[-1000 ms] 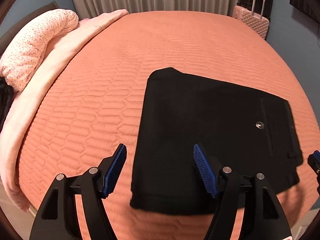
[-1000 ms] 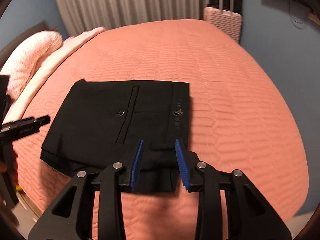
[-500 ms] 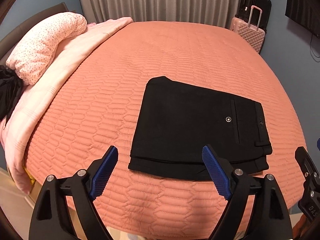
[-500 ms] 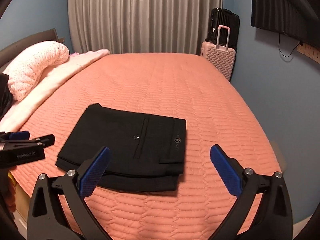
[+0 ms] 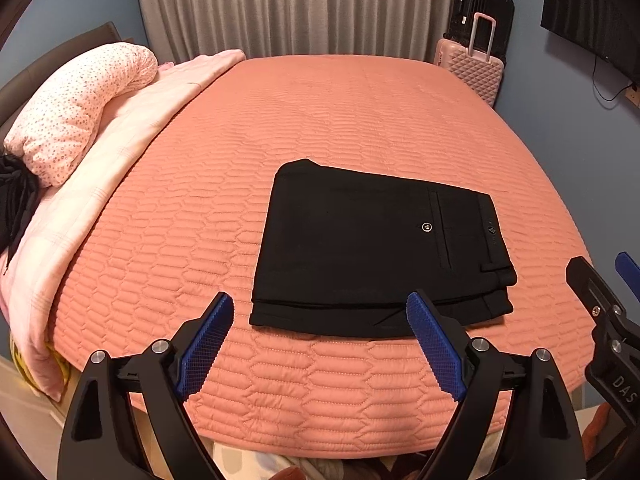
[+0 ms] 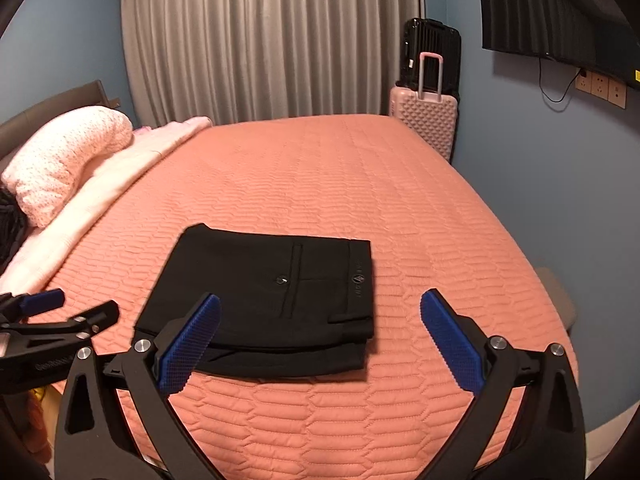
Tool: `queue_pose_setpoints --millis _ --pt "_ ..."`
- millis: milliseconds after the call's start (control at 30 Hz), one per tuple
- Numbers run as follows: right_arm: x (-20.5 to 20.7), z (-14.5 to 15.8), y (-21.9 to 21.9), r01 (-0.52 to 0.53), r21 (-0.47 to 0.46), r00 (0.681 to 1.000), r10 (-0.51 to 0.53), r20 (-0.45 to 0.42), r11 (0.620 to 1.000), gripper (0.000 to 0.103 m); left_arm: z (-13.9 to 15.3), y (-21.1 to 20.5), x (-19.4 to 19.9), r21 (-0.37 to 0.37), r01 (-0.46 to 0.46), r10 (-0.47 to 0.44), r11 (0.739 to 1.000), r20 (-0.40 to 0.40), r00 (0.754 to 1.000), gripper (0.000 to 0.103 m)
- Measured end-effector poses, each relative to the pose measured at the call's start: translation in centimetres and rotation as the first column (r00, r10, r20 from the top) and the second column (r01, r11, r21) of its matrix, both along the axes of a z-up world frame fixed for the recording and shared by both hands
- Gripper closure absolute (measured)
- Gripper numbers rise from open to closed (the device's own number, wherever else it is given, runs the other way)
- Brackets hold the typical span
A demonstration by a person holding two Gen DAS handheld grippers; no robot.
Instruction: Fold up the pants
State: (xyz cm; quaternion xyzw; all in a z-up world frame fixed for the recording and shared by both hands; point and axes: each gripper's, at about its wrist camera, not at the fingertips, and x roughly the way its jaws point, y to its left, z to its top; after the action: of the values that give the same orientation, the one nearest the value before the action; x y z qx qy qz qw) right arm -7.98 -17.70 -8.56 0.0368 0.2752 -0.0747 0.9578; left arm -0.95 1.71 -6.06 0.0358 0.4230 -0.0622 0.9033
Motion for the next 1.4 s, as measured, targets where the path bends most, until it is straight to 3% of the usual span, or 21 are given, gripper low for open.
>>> queue_pose_setpoints --millis 333,600,733,1267,1400 --pt "-0.1 -0.9 0.7 -0.008 0.003 0.999 0.008 -0.031 1.000 0.005 0.5 0.1 -0.9 0.002 -0.007 0.007 1.000 0.027 1.000 0.017" --pt "0.1 -1.8 0.5 -0.024 0.030 0.997 0.026 -0.071 0.999 0.005 0.6 0.1 -1.6 -0.064 0.035 -0.034 0.997 0.027 0.999 0.017" --pt "0.4 -2.1 0.4 -0.028 0.032 0.996 0.031 -0.079 0.999 0.005 0.8 0.0 -1.7 -0.051 0.023 -0.020 0.998 0.055 0.998 0.017" --pt "0.8 -2.3 0.4 -0.031 0.039 0.996 0.035 -0.082 0.999 0.005 0.4 0.7 -1.3 -0.075 0.037 -0.036 0.997 0.020 0.999 0.017" --pt "0.8 -2.2 0.1 -0.025 0.043 0.997 0.028 -0.078 0.999 0.005 0.7 0.3 -1.6 -0.034 0.040 -0.039 0.999 0.039 0.998 0.017"
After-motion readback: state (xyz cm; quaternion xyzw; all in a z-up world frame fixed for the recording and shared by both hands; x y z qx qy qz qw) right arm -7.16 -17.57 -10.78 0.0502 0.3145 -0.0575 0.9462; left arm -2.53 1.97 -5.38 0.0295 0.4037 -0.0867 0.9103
